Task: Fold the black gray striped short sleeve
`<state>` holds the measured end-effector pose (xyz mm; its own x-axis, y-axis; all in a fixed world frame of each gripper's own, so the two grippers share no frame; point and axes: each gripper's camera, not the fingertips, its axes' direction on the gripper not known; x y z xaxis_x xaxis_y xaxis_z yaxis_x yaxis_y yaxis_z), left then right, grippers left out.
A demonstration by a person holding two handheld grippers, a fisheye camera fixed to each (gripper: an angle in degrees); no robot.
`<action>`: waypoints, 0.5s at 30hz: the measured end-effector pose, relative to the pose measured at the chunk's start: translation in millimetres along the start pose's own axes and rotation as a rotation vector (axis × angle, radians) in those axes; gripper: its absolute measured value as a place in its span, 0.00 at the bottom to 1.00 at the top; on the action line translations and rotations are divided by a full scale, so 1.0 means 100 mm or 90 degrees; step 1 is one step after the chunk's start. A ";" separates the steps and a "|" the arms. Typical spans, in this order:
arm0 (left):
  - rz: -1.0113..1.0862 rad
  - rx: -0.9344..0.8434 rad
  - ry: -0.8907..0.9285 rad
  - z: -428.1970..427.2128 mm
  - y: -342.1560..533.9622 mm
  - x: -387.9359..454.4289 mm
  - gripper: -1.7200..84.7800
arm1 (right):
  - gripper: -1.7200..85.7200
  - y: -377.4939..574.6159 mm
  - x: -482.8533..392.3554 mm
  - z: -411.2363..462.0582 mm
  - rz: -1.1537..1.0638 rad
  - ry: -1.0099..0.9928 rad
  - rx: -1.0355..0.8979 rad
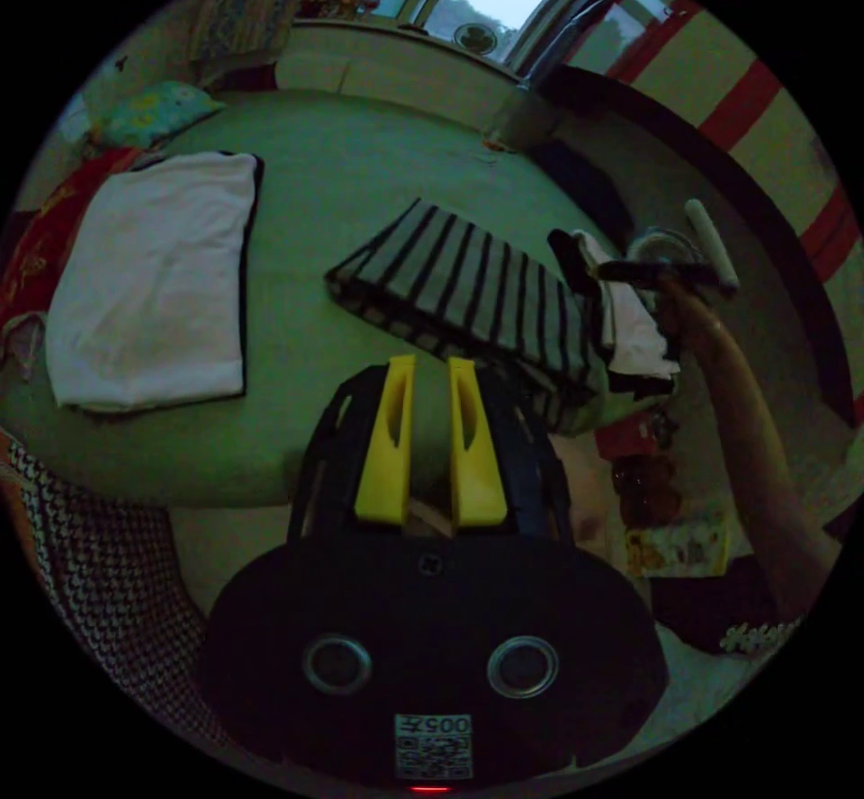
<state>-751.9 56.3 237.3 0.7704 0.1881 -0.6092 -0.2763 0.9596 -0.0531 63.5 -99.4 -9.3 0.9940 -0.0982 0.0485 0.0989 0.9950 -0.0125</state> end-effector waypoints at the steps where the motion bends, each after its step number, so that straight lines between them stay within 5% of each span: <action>1: -0.002 0.000 -0.003 0.08 -0.13 -0.04 0.11 | 0.11 0.11 -0.05 0.02 0.004 -0.009 -0.003; 9: -0.009 -0.032 -0.077 0.59 -0.93 -0.28 0.14 | 0.15 1.16 -0.62 0.39 0.069 0.063 -0.016; 15: -0.036 -0.076 -0.062 0.86 -1.19 -0.41 0.13 | 0.14 1.40 -0.76 0.64 -0.010 0.160 0.015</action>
<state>-701.7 -47.6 336.6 0.8373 0.1595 -0.5229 -0.2925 0.9388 -0.1820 -1.6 48.8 49.0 0.9730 -0.1119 -0.2019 0.1163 0.9932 0.0104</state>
